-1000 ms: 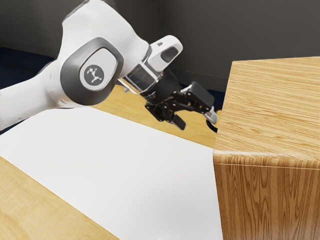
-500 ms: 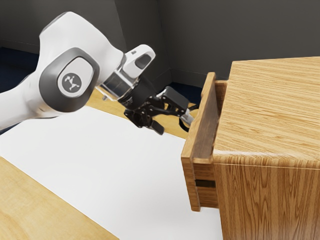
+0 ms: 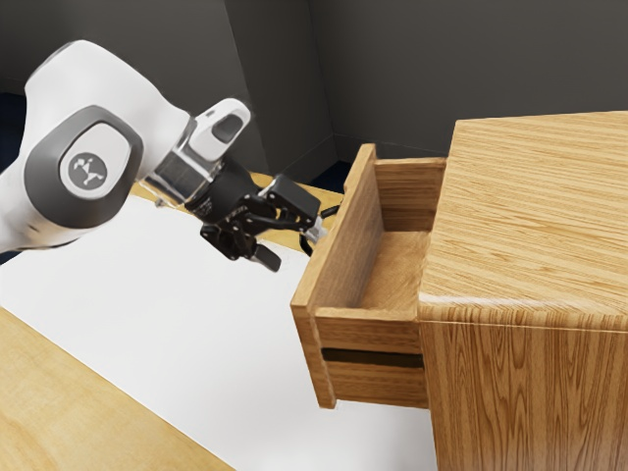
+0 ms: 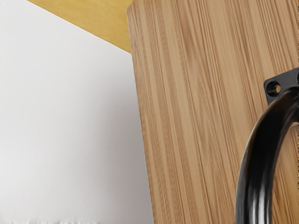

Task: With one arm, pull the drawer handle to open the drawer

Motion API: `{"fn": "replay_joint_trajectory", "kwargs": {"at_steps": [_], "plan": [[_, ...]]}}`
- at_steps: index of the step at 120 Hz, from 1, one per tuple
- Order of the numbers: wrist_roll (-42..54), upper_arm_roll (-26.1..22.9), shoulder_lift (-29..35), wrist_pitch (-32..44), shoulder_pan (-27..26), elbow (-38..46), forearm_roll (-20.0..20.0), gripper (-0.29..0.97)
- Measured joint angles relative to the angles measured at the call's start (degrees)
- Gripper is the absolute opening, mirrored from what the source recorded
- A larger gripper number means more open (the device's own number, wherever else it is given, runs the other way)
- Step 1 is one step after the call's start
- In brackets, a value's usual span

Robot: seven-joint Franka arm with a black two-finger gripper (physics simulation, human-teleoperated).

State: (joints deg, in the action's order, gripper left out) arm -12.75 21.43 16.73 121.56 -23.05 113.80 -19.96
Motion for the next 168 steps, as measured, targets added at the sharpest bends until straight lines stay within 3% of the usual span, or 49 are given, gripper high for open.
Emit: {"fn": "replay_joint_trajectory", "kwargs": {"at_steps": [64,168], "plan": [[0.0,4.4,5.5,-0.1,0.0,4.7,0.9,0.68],[0.2,11.4,11.9,-1.1,0.0,8.0,5.5,0.68]]}}
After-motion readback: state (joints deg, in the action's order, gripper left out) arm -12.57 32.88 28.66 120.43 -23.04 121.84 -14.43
